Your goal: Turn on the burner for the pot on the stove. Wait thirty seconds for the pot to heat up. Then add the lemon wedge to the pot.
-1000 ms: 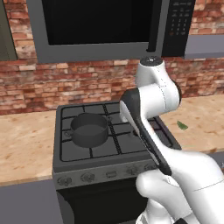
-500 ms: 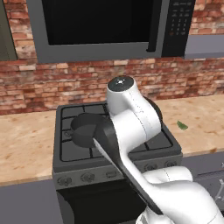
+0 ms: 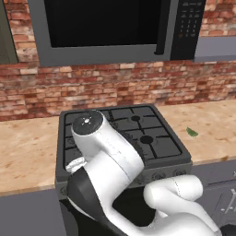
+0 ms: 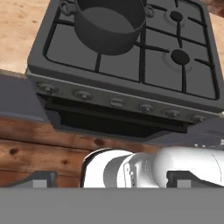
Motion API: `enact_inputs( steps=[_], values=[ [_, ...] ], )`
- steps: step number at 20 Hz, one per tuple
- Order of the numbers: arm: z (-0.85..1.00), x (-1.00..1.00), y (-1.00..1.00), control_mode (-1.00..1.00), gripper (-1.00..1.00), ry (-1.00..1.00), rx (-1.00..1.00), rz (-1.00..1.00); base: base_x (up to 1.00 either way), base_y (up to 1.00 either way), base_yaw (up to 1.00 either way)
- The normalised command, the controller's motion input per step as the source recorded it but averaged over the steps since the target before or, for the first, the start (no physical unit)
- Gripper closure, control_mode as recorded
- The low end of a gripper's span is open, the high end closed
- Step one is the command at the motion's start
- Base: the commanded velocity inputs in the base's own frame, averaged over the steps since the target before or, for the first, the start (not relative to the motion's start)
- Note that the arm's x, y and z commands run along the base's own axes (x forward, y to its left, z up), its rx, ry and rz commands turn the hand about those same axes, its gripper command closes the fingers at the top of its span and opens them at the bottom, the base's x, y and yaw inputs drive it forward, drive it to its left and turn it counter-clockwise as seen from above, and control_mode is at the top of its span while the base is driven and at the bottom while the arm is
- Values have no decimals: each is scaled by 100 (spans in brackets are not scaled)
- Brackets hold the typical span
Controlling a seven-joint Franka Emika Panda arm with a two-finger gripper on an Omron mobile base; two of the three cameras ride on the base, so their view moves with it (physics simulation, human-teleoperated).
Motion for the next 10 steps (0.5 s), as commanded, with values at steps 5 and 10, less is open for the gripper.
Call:
enact_inputs(
  steps=[5,10],
  values=[
    [-40,-38,75,-100,-100,-12,0,0,0,0,0],
    [-51,-34,60,-100,-100,-18,0,0,0,0,0]
  ],
)
